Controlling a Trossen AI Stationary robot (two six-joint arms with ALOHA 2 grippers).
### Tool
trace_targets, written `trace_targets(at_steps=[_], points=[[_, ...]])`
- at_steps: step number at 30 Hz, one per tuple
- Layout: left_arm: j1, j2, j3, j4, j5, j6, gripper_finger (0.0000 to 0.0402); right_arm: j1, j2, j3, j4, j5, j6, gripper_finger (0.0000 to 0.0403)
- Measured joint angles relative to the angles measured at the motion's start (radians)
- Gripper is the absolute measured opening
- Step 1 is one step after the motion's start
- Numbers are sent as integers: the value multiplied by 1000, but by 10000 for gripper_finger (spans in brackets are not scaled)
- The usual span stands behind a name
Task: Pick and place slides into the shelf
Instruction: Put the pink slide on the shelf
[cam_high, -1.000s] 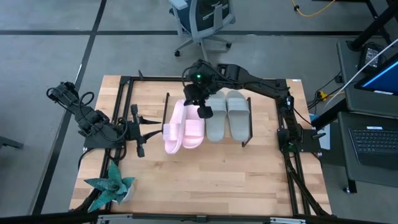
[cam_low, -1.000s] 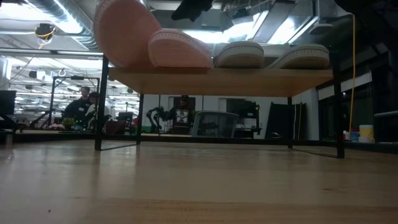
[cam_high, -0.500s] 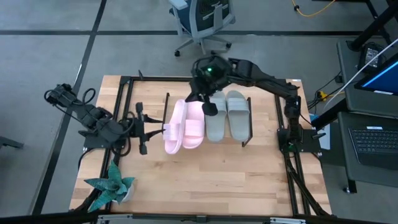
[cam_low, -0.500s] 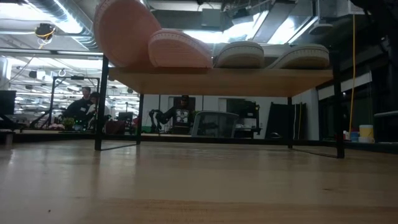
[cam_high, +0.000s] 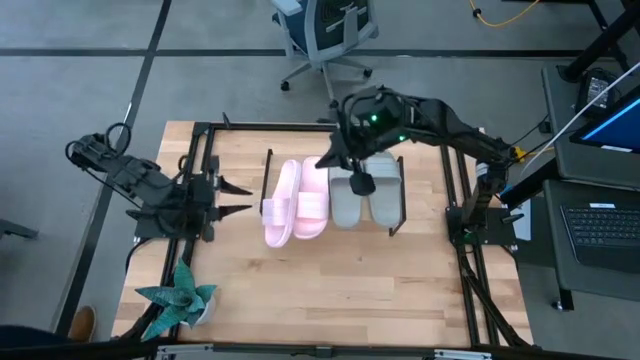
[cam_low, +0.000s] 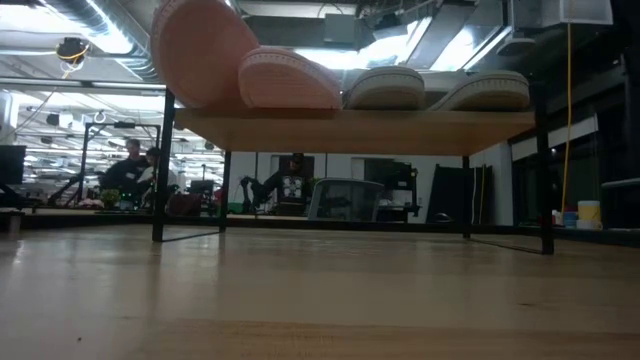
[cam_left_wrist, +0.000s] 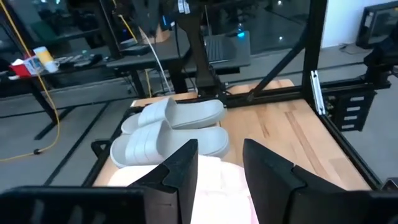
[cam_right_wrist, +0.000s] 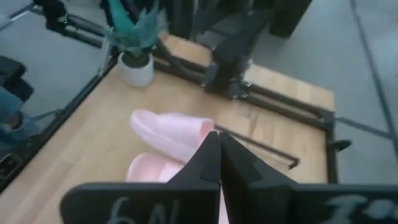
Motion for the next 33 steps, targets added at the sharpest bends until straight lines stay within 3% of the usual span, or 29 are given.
trace_targets(at_steps=[6,17,21,24,29,33], points=[[0,-1,0,-38,36,-1,119,45,3,-28,-34,145,41,0],[0,-82,0,-83,53,7,119,118,-50,-41,-60,181,127,0],[0,-123,0,-116,121,3,119,153,-65,-207,56,215,157,0],[0,-122,0,-116,160,5,119,162,-106,-393,244,220,187,0],[0,-107,0,-117,163,1,119,163,-224,-685,571,217,265,2],[0,-68,1,-119,197,3,119,163,-338,-815,737,218,295,8]])
